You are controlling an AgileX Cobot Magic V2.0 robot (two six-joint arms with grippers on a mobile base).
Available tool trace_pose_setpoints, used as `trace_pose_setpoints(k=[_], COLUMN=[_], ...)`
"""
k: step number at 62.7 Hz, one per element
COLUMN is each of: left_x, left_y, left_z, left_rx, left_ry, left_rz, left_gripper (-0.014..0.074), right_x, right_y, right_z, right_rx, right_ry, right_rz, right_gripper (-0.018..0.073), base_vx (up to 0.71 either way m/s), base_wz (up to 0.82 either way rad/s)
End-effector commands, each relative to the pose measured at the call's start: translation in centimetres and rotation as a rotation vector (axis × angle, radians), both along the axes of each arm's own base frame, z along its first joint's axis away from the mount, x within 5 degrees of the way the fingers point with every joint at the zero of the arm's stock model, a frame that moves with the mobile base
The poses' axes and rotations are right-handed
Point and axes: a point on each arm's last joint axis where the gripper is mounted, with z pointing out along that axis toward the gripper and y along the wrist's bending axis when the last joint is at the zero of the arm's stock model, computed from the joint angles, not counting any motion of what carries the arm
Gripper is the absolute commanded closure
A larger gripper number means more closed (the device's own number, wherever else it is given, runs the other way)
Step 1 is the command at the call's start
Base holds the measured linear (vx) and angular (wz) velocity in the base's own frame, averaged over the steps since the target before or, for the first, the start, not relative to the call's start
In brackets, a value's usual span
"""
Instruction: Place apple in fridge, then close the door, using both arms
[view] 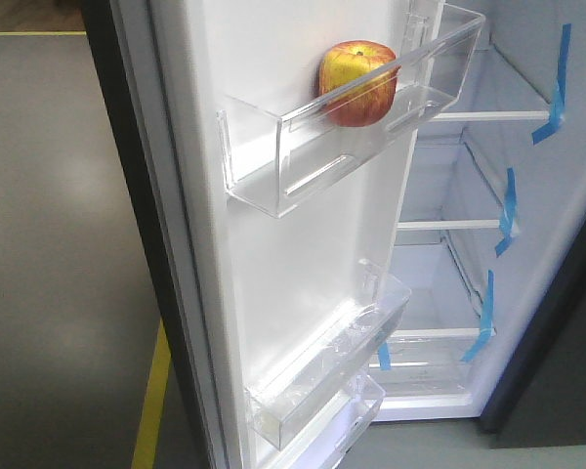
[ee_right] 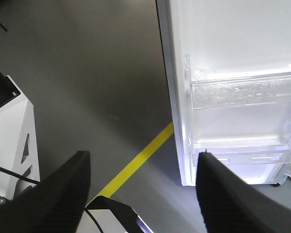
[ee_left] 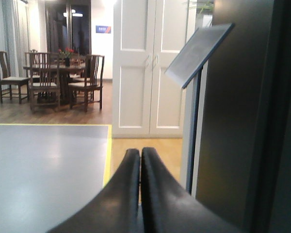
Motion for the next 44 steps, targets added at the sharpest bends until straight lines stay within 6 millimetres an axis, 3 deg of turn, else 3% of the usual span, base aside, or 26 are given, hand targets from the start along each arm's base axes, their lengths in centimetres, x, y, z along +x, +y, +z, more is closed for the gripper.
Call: trace_pose_setpoints(k=[1, 14, 22, 34, 44], left_x=[-0.5, -0.7, 0.6, 4.6, 8.8], left_y=[0.0, 0.0, 0.0, 0.2, 0.1], left_z=[2.2, 7.7, 11.0, 13.6, 14.1], left_rx=[-0.055, -0.058, -0.034, 0.034, 0.047], left_ry=[-0.141, -0.083, 0.048, 0.312, 0.525], left_rz=[-0.012, -0.009, 0.001, 0.031, 0.039], left_gripper=[0.0603, 0.0603, 0.0603, 0.0603, 0.0603], right_x=[0.3, 0.3, 0.3, 0.3, 0.3], right_y=[0.2, 0.2, 0.2, 0.2, 0.2], right_z=[1.1, 1.1, 1.1, 1.1, 1.1], right_rx=[0.048, 0.048, 0.048, 0.048, 0.048], right_ry=[-0.038, -0.038, -0.038, -0.038, -0.038], right_rz=[-0.019, -0.019, -0.019, -0.019, -0.019], right_gripper=[0.0109, 0.0109, 0.0109, 0.0109, 0.0109], base_vx=[0.00, 0.00, 0.00, 0.00, 0.00], base_wz=[0.00, 0.00, 0.00, 0.00, 0.00])
